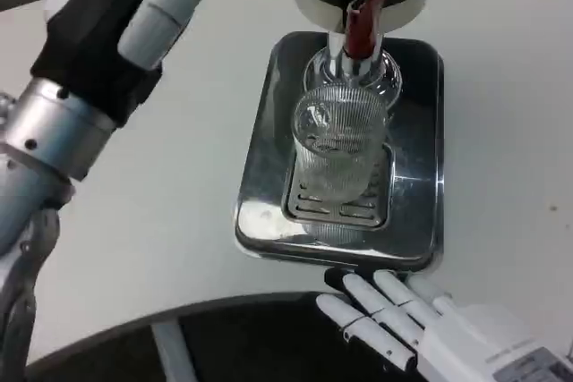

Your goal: Grasp the cup under the faucet to collect the drink, then remove the cup.

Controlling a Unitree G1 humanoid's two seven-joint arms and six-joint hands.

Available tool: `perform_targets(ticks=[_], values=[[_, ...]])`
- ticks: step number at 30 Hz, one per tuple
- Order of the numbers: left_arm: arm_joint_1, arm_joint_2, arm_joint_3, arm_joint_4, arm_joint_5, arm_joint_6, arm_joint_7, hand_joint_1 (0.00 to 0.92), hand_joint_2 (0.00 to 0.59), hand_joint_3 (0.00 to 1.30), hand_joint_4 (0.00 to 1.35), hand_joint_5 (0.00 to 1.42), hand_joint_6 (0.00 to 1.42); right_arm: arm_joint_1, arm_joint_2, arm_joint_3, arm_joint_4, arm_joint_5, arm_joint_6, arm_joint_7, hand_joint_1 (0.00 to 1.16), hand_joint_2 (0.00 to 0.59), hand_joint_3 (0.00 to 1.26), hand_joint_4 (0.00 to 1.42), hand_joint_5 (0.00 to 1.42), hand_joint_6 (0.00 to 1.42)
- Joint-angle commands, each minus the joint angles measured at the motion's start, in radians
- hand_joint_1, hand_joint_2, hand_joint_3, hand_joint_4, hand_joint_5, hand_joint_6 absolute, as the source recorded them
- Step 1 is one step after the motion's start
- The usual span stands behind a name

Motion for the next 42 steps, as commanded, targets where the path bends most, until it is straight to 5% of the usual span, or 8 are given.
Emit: perform_targets(ticks=[1,17,42], values=[[-0.121,0.005,-0.038,0.018,-0.046,0.091,-0.069,0.0,0.096,0.16,0.07,0.18,0.31,0.072,0.145,-0.008,-0.013,0.01,-0.014,-0.016,0.38,0.423,0.08,0.0,0.0,0.0],[-0.278,-0.02,-0.127,0.177,-0.05,0.227,-0.187,0.0,0.097,0.13,0.02,0.14,0.27,0.099,0.146,-0.056,-0.013,0.056,-0.046,-0.03,0.38,0.423,0.08,0.0,0.0,0.0],[-0.297,0.023,-0.22,0.328,0.097,0.179,-0.36,0.0,0.088,0.12,0.04,0.15,0.26,0.116,0.145,-0.074,-0.013,0.085,-0.055,-0.026,0.38,0.427,0.08,0.0,0.0,0.0]])
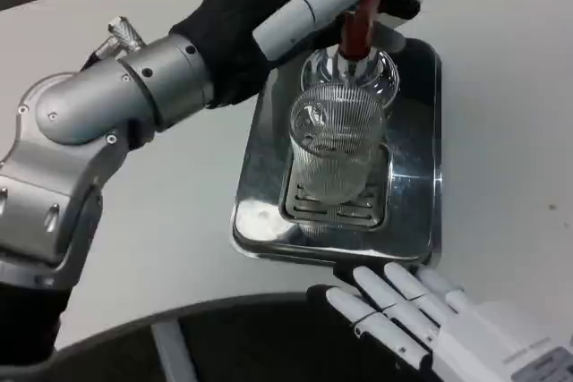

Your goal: Grasp the cup under the faucet to collect the drink, then remove the cup.

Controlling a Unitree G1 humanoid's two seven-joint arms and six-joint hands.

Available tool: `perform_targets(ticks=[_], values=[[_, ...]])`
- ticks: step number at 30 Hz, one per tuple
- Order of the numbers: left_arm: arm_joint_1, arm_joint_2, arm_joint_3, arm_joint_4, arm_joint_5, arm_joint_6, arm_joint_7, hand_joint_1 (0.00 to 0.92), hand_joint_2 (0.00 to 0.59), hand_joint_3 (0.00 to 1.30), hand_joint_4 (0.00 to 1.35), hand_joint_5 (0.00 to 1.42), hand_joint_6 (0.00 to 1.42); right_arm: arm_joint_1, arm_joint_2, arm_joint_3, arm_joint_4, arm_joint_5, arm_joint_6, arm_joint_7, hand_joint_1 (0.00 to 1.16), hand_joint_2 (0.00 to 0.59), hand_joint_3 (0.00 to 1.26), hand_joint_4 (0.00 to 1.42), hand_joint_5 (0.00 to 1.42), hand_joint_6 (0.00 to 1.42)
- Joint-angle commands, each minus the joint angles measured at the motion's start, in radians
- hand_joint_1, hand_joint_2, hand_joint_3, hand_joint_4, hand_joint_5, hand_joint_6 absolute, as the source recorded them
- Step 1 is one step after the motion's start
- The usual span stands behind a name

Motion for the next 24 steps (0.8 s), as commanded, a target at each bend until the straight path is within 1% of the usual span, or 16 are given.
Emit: perform_targets(ticks=[1,9,16,22,24], values=[[0.002,0.025,-0.041,0.025,0.049,-0.034,-0.039,0.0,0.088,0.12,0.04,0.15,0.26,0.108,0.144,-0.014,-0.013,0.026,-0.013,-0.008,0.38,0.427,0.08,0.0,0.0,0.0],[0.024,0.035,-0.078,0.01,0.115,-0.103,-0.05,0.0,0.087,0.12,0.04,0.14,0.23,0.106,0.144,-0.014,-0.013,0.028,-0.004,-0.004,0.38,0.428,0.08,0.0,0.0,0.0],[0.037,0.037,-0.088,0.01,0.159,-0.141,-0.047,0.0,0.086,0.11,0.01,0.09,0.17,0.104,0.144,-0.01,-0.013,0.027,0.004,0.0,0.38,0.428,0.08,0.0,0.0,0.0],[0.049,0.042,-0.102,0.013,0.207,-0.2,-0.05,0.0,0.086,0.11,0.0,0.07,0.14,0.09,0.129,-0.018,-0.013,0.034,0.034,0.0,0.38,0.428,0.08,0.0,0.0,0.0],[0.051,0.044,-0.108,0.014,0.225,-0.219,-0.052,0.0,0.077,0.11,0.0,0.06,0.13,0.088,0.125,-0.019,-0.013,0.036,0.041,-0.001,0.38,0.428,0.08,0.0,0.0,0.0]])
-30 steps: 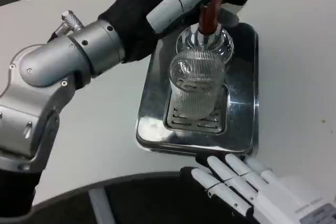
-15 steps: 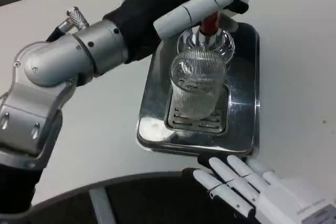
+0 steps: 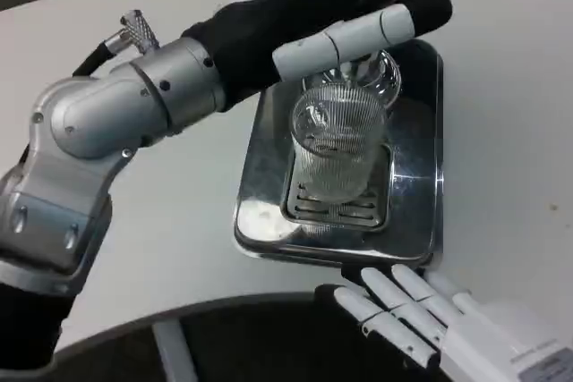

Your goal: Grasp the cup under the faucet to collect the drink, then remove the cup.

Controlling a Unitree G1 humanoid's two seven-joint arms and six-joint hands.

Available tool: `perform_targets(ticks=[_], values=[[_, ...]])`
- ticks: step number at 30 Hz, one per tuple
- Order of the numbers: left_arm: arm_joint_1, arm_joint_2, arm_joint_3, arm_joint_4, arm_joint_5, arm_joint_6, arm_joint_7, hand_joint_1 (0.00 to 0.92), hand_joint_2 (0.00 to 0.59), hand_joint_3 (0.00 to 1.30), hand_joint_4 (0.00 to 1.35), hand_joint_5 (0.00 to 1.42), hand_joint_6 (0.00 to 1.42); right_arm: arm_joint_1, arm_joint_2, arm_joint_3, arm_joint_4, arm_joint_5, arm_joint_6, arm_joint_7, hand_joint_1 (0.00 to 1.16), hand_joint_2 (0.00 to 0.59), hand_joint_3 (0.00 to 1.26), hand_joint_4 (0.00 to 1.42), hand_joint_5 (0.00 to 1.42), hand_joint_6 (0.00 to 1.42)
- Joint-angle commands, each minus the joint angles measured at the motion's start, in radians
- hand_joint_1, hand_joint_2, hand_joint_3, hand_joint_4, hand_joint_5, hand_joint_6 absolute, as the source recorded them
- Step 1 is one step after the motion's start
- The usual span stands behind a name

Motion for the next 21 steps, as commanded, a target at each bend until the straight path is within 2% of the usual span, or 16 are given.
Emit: perform_targets(ticks=[1,13,19,21], values=[[0.041,0.023,-0.047,0.005,0.055,-0.039,-0.032,0.0,0.076,0.11,0.0,0.05,0.13,0.079,0.124,-0.01,-0.013,0.027,0.022,-0.001,0.38,0.428,0.08,0.0,0.0,0.0],[0.039,0.032,-0.075,0.034,0.121,-0.116,-0.04,0.0,0.072,0.1,0.0,0.0,0.09,0.045,0.117,-0.006,-0.013,0.019,0.09,-0.003,0.38,0.428,0.08,0.0,0.0,0.0],[0.033,0.033,-0.081,0.049,0.133,-0.136,-0.043,0.0,0.072,0.1,0.0,0.0,0.09,0.034,0.116,0.023,-0.013,0.024,0.203,-0.013,0.38,0.427,0.08,0.0,0.0,0.0],[0.033,0.034,-0.083,0.054,0.134,-0.142,-0.043,0.0,0.072,0.1,0.0,0.0,0.09,0.024,0.117,0.038,-0.013,0.038,0.262,-0.034,0.39,0.427,0.07,0.0,0.0,0.02]])
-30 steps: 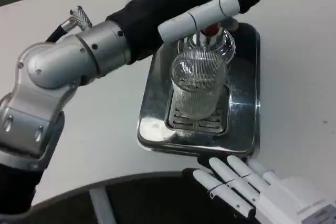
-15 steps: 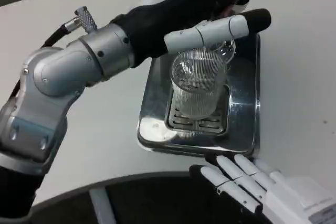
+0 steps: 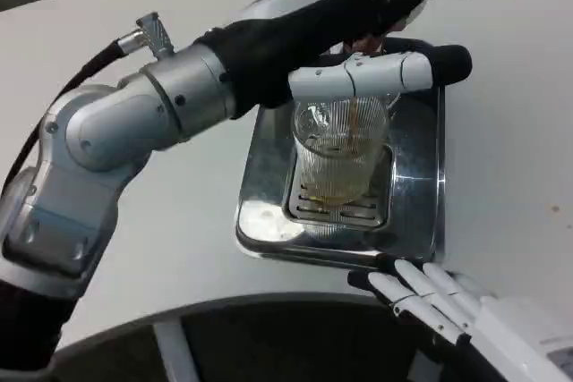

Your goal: Grasp the cup under the faucet to collect the drink, then remove the cup.

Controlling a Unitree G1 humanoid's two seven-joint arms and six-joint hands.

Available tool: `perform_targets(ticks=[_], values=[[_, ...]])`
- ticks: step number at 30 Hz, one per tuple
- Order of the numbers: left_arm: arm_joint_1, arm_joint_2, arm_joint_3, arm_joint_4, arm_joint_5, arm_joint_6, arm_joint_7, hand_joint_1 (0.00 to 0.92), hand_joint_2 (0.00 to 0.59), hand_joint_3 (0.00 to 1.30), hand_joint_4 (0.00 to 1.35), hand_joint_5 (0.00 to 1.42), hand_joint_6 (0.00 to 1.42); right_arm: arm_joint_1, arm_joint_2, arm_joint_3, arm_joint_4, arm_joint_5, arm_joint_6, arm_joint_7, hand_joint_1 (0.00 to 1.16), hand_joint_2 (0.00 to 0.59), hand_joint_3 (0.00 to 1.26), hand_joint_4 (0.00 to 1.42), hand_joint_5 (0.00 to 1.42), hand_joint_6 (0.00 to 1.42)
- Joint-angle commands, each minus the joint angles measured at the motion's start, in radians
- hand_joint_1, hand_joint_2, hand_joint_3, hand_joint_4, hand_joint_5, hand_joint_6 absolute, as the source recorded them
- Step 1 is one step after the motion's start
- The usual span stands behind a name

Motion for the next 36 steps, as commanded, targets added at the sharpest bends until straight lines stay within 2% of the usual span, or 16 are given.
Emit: perform_targets(ticks=[1,4,6,12,16,21,23,27,31,36], values=[[0.032,0.017,-0.038,0.032,0.034,0.0,-0.043,0.0,0.072,0.1,0.0,0.0,0.09,0.021,0.115,0.022,-0.013,0.041,0.099,-0.042,0.41,0.418,0.07,0.0,0.0,0.04],[0.032,0.021,-0.044,0.037,0.041,-0.011,-0.045,0.0,0.072,0.1,0.0,0.0,0.09,0.014,0.098,0.037,-0.013,0.061,0.152,-0.082,0.43,0.397,0.07,0.0,0.02,0.07],[0.032,0.022,-0.047,0.04,0.043,-0.015,-0.045,0.0,0.072,0.1,0.0,0.0,0.09,0.002,0.099,0.049,-0.013,0.074,0.212,-0.124,0.46,0.362,0.04,0.0,0.05,0.11],[0.026,0.022,-0.045,0.055,0.049,-0.023,-0.046,0.0,0.07,0.1,0.0,0.0,0.09,-0.056,0.076,0.098,-0.013,0.065,0.381,-0.25,0.54,0.312,0.01,0.0,0.1,0.16],[0.022,0.023,-0.044,0.061,0.05,-0.028,-0.046,0.0,0.073,0.1,0.0,0.0,0.09,-0.109,0.043,0.169,-0.005,0.019,0.504,-0.327,0.58,0.292,0.0,0.0,0.1,0.18],[0.018,0.023,-0.045,0.066,0.049,-0.033,-0.048,0.0,0.074,0.1,0.0,0.0,0.09,-0.17,0.0,0.253,0.048,-0.013,0.579,-0.428,0.62,0.281,0.0,0.0,0.1,0.18],[0.016,0.024,-0.046,0.067,0.049,-0.035,-0.049,0.0,0.074,0.1,0.0,0.0,0.09,-0.2,-0.017,0.287,0.078,-0.02,0.596,-0.476,0.63,0.274,0.0,0.01,0.1,0.18],[0.011,0.026,-0.04,0.069,0.047,-0.033,-0.047,0.0,0.074,0.1,0.0,0.0,0.09,-0.286,-0.027,0.345,0.197,-0.011,0.574,-0.601,0.64,0.266,0.02,0.03,0.1,0.15],[0.01,0.029,-0.036,0.07,0.045,-0.034,-0.047,0.0,0.074,0.1,0.0,0.0,0.09,-0.331,-0.048,0.359,0.297,0.056,0.526,-0.683,0.67,0.258,0.04,0.04,0.1,0.14],[0.007,0.031,-0.031,0.072,0.044,-0.036,-0.048,0.0,0.078,0.1,0.0,0.0,0.09,-0.375,-0.058,0.372,0.368,0.078,0.505,-0.747,0.68,0.258,0.07,0.07,0.11,0.16]])
